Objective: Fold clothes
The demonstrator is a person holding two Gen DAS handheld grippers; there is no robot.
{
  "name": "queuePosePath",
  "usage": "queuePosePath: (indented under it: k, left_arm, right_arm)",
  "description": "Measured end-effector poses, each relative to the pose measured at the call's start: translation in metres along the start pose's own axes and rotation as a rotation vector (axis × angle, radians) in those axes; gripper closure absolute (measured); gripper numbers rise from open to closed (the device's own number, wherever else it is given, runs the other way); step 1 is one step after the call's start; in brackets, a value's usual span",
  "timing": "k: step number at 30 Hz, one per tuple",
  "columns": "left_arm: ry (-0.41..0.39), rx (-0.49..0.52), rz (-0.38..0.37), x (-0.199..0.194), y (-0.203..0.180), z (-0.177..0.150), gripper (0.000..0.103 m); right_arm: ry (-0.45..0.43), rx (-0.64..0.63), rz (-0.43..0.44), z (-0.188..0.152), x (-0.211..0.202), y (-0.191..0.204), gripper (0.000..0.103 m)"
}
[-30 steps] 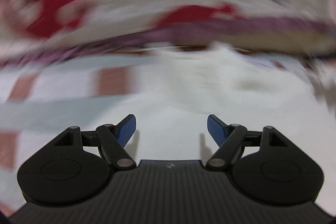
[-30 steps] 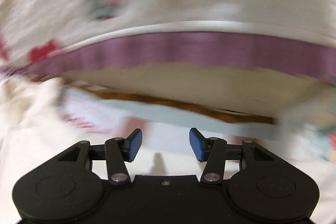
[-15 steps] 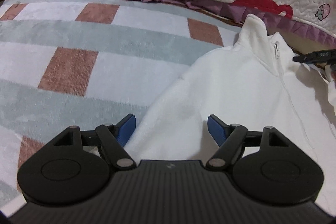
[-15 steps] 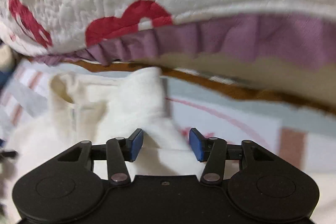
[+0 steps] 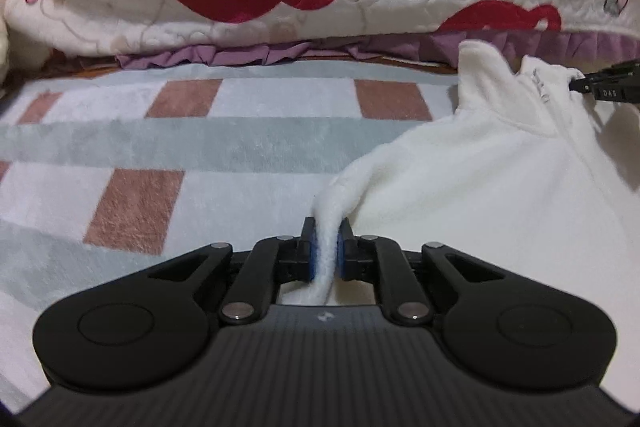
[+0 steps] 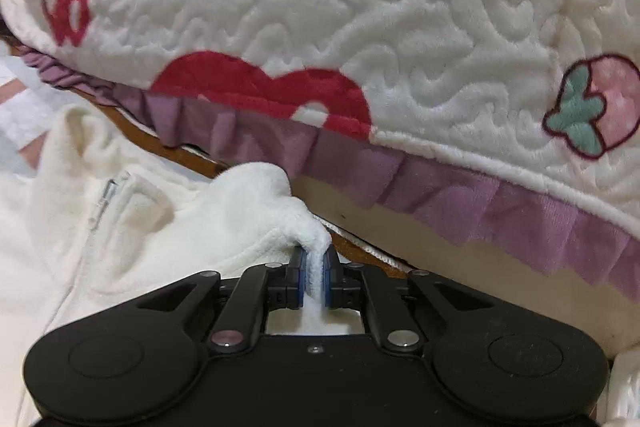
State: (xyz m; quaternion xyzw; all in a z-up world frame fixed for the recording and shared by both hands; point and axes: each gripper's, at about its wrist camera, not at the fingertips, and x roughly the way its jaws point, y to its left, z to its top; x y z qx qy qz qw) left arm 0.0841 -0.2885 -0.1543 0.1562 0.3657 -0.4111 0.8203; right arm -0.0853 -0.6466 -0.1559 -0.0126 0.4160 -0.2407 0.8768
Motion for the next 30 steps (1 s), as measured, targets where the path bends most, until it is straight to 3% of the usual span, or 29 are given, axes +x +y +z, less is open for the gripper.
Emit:
queuePosePath:
  k: [2, 3, 4, 5, 6, 10, 12, 14, 18, 24, 28, 30]
  left_arm:
    - [-0.003, -0.001, 0.024, 0.002, 0.0, -0.002, 0.085]
    - [0.0, -0.015, 0.038, 0.001, 0.002, -0.002, 0.079]
    - [0.004, -0.031, 0.051, 0.0, 0.005, -0.001, 0.064]
    - [0.008, -0.054, 0.062, -0.003, 0.01, 0.001, 0.053]
    - [0.012, -0.076, 0.072, -0.006, 0.015, 0.002, 0.052]
    - [0.02, -0.233, 0.045, -0.037, 0.043, -0.002, 0.053]
    - [0.023, -0.308, 0.036, -0.056, 0.058, -0.005, 0.052]
    - [0.017, -0.341, 0.085, -0.079, 0.072, -0.01, 0.047]
    - [-0.004, -0.487, 0.172, -0.128, 0.108, -0.043, 0.037]
    - [0.03, -0.742, 0.293, -0.182, 0.149, -0.125, 0.036]
    - [-0.015, -0.815, 0.334, -0.206, 0.155, -0.151, 0.034]
    - [-0.019, -0.839, 0.396, -0.212, 0.157, -0.158, 0.033]
  right_arm:
    - [0.019, -0.001, -0.027, -0.001, 0.008, 0.004, 0.086]
    - [0.026, 0.008, -0.043, -0.001, 0.009, 0.005, 0.071]
    - [0.026, 0.03, -0.062, -0.001, 0.006, 0.004, 0.054]
    - [0.019, 0.063, -0.081, -0.001, 0.0, 0.001, 0.048]
    - [0.005, 0.098, -0.092, -0.002, -0.008, -0.002, 0.044]
    - [-0.019, 0.254, -0.048, -0.006, -0.036, -0.012, 0.042]
    - [-0.043, 0.311, 0.031, -0.011, -0.051, -0.007, 0.042]
    - [-0.071, 0.302, 0.121, -0.015, -0.065, 0.008, 0.042]
    - [-0.108, 0.191, 0.24, -0.03, -0.083, 0.062, 0.042]
    - [-0.099, -0.097, 0.379, -0.055, -0.1, 0.161, 0.042]
    - [-0.098, -0.252, 0.424, -0.07, -0.119, 0.215, 0.042]
    - [-0.111, -0.305, 0.434, -0.078, -0.13, 0.235, 0.042]
